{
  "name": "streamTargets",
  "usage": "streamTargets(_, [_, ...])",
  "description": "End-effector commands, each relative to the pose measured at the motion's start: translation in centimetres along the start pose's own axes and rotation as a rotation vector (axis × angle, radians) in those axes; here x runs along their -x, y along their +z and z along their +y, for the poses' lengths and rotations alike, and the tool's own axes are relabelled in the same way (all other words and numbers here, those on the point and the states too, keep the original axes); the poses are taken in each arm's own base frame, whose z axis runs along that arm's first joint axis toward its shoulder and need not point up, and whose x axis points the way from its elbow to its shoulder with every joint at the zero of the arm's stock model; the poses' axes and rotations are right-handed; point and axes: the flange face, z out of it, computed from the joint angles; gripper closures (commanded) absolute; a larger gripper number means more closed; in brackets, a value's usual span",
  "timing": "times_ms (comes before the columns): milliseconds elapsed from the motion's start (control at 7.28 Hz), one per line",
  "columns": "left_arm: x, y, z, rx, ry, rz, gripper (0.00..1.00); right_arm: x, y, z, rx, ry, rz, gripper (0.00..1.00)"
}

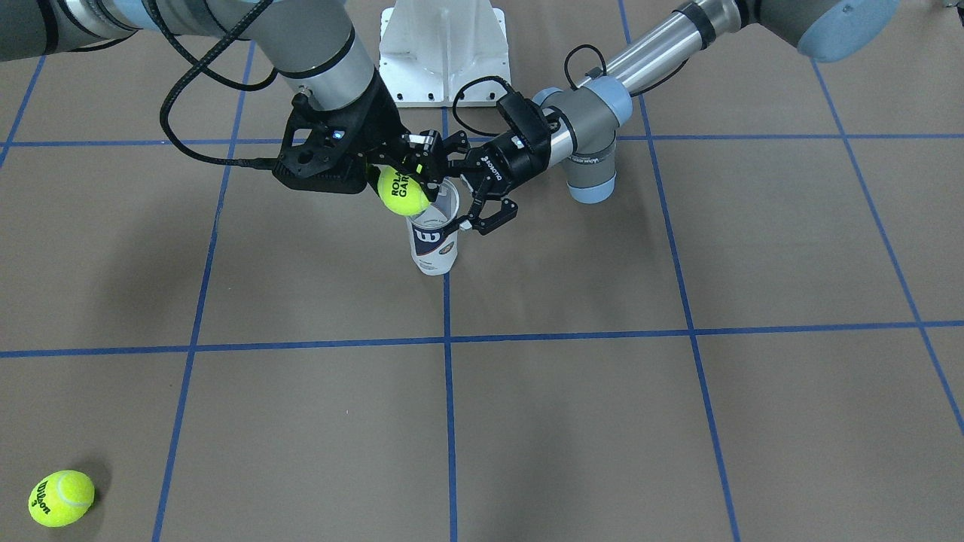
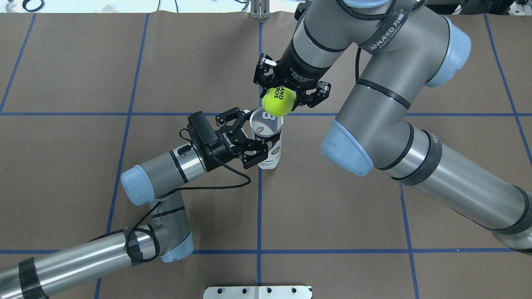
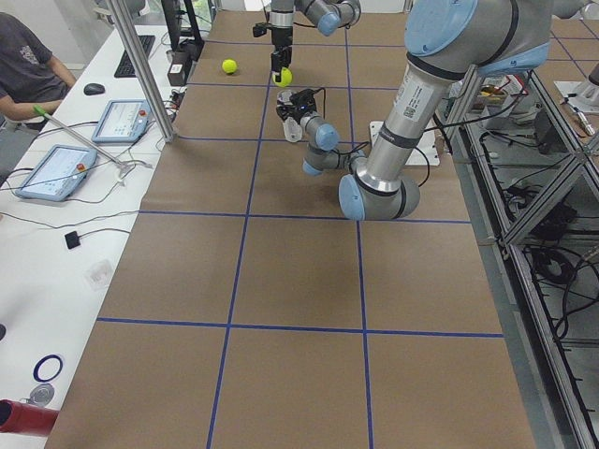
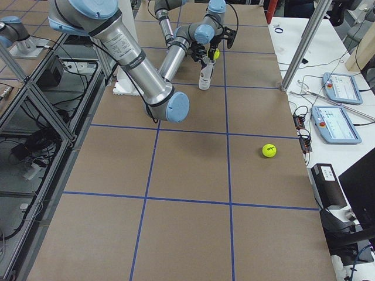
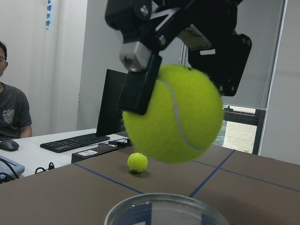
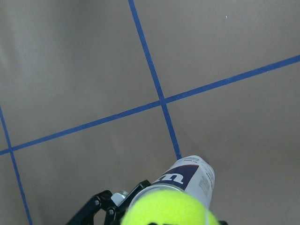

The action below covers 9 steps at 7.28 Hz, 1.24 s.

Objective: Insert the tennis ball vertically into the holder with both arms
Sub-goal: 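Carry the yellow ball with the right gripper over the can's opening, then open the right gripper to drop the ball into the can, then lift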

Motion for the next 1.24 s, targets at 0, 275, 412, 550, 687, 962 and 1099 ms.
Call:
streamTargets(0, [-0.1,-0.1,-0.2,-0.010,-0.004,0.004,0.13,0.3,0.6,0.7,-0.003,-0.010,0.004,1.00])
streamTargets(275, [0.0,-0.1,0.0,-0.007,-0.002,0.003,0.13,0.5,1.4,1.4,-0.007,-0.016,0.011,1.00])
streamTargets(412, [0.0,-0.2,0.0,-0.009,-0.003,0.004,0.13,0.5,1.6,1.6,-0.005,-0.018,0.014,1.00])
streamTargets(550, [0.0,-0.2,0.0,-0.007,-0.003,0.003,0.13,0.5,2.1,1.9,-0.008,-0.022,0.019,1.00])
streamTargets(687, [0.0,-0.1,0.0,-0.007,-0.002,0.003,0.13,0.7,2.6,2.5,-0.016,-0.030,0.022,1.00])
streamTargets(962, [0.1,-0.3,0.1,-0.009,-0.003,0.004,0.13,0.7,2.8,2.4,-0.018,-0.030,0.025,1.00])
streamTargets(1099, [0.0,-0.2,0.0,-0.010,-0.004,0.004,0.13,0.7,2.8,2.3,-0.019,-0.030,0.027,0.52])
